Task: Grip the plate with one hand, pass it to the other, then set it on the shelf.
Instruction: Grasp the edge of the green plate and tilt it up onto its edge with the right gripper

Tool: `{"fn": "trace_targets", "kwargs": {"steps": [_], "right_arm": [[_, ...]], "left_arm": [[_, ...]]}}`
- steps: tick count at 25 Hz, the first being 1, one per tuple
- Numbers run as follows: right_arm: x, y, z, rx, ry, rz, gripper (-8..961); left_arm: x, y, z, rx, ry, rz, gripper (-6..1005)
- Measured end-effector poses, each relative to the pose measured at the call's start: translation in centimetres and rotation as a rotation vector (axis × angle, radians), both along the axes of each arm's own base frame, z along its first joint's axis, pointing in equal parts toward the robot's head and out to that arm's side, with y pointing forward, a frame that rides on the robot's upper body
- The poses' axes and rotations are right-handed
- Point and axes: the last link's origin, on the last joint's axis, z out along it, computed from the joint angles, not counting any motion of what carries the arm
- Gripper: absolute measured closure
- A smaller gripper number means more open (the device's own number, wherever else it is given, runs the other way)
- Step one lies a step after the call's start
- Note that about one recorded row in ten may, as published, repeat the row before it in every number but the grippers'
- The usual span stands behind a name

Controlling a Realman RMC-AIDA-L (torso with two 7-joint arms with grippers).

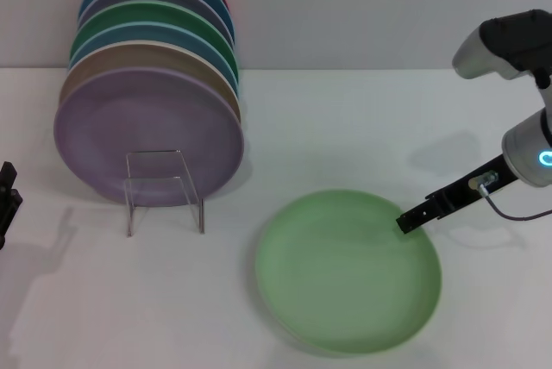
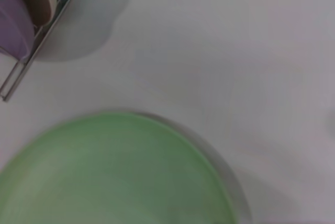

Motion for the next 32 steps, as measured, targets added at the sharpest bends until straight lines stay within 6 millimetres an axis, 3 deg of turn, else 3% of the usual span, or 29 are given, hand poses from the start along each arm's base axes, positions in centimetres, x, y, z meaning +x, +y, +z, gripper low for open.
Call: {"fn": "trace_targets", "kwargs": {"steps": [25,32], "right_arm": [[-0.1,0.3,-3.0,-0.071,-0.056,-0.002,150],[-0.6,0.3,-3.0,-0.074,-0.054,0.02,398]], "left_arm": [[0.1,-0.1,-0.2,-0.011,0.002,-0.005,241],[0.0,-0.1,-0.2,-0.011,0.002,-0.002,241]]}}
